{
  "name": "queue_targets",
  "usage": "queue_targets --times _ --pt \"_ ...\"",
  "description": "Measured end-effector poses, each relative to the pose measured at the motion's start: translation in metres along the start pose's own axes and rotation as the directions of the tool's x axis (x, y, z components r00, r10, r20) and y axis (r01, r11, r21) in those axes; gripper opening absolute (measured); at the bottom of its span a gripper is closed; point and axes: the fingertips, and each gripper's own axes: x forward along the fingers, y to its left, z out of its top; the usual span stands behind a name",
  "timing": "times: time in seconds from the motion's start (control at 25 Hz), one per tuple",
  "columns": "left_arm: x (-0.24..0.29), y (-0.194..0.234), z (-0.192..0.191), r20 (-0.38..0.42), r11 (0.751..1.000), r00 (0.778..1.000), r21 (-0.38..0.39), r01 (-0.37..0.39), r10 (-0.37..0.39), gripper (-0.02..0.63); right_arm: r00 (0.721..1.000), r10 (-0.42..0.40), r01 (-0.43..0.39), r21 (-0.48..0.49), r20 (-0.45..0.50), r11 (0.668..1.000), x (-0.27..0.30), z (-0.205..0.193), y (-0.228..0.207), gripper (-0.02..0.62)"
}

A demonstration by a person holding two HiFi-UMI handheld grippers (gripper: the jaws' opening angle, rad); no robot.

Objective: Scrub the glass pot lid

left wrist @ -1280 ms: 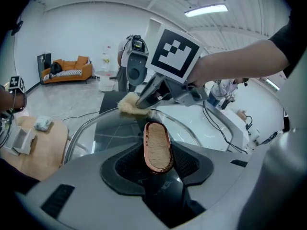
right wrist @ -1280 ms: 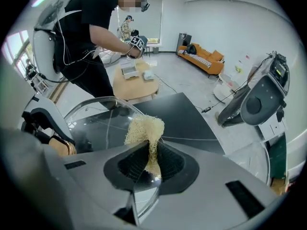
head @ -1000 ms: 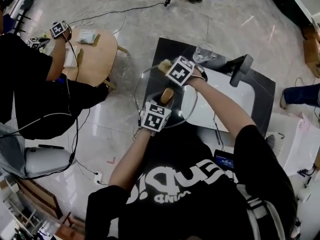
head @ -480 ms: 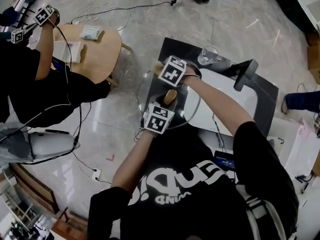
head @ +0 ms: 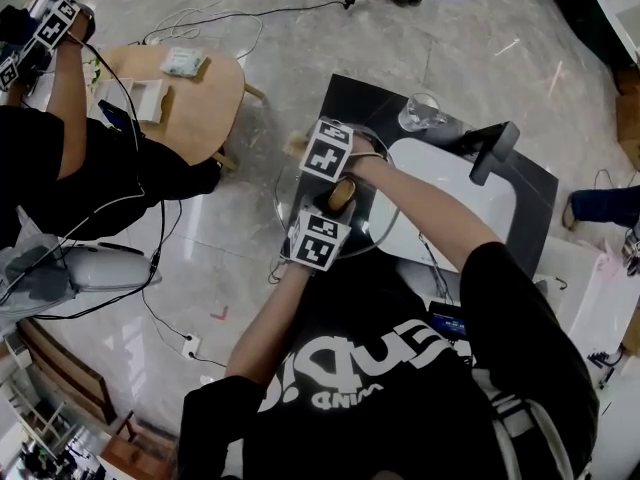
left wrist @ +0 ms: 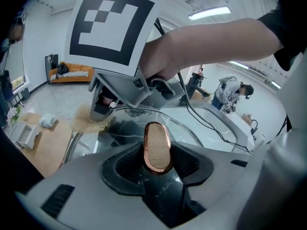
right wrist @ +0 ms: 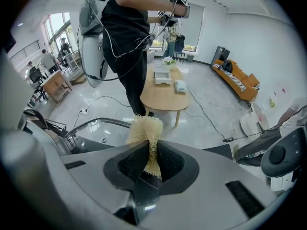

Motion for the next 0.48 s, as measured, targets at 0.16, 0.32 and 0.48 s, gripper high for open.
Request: queue_targets --times 0.16,0.32,0.48 --pt "-0.003 0.000 0.001 0.004 1.000 1.000 -0.002 -0.006 0.006 0.184 1.000 0.028 -0.028 -0.024 0.010 0.999 0.002 0.010 0.010 0.046" --pt "-0.002 0.000 0.000 0.008 1.000 1.000 -0.004 -0.007 0.007 0.184 0.995 0.096 -0.093 -0.069 0.032 0.993 0.006 0.023 0.033 0.046" --pt "0.000 0.000 0.001 0.019 1.000 1.000 -0.004 -0.006 0.006 0.184 0.987 0.153 -0.148 -0.115 0.037 0.982 0.010 0.032 0.054 0.046"
